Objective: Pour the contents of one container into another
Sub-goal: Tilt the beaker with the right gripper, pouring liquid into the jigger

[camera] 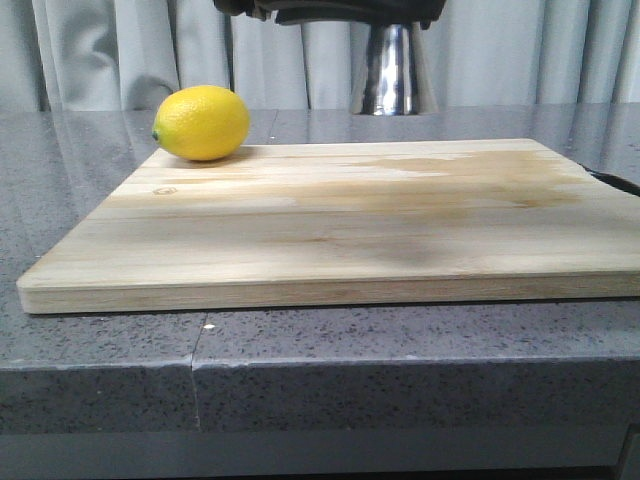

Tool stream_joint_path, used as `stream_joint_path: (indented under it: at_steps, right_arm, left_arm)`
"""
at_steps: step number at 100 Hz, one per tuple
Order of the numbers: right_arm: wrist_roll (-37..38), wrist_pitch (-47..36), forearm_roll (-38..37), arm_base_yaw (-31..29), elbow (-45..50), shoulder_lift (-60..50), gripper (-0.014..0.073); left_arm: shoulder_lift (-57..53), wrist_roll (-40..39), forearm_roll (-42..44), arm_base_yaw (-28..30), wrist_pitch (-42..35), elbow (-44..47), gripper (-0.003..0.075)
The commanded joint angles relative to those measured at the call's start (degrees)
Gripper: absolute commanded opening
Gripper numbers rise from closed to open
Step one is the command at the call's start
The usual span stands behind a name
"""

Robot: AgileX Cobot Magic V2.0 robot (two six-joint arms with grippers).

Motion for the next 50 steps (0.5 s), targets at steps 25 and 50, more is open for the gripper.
stream_joint_path:
  at_steps: [25,50]
  right_arm:
    - [13.2,-2.6,15.2,0.0,-2.1,-1.7,0.0151]
    - [26.8,1.3,32.8,0.0,-2.1,-1.7,0.0151]
  left_arm:
    - [-2.5,-0.3,-4.2,0.0,2.1,-1.5,-0.0019]
    - [-2.5,-0.3,-4.2,0.0,2.1,-1.5,-0.0019]
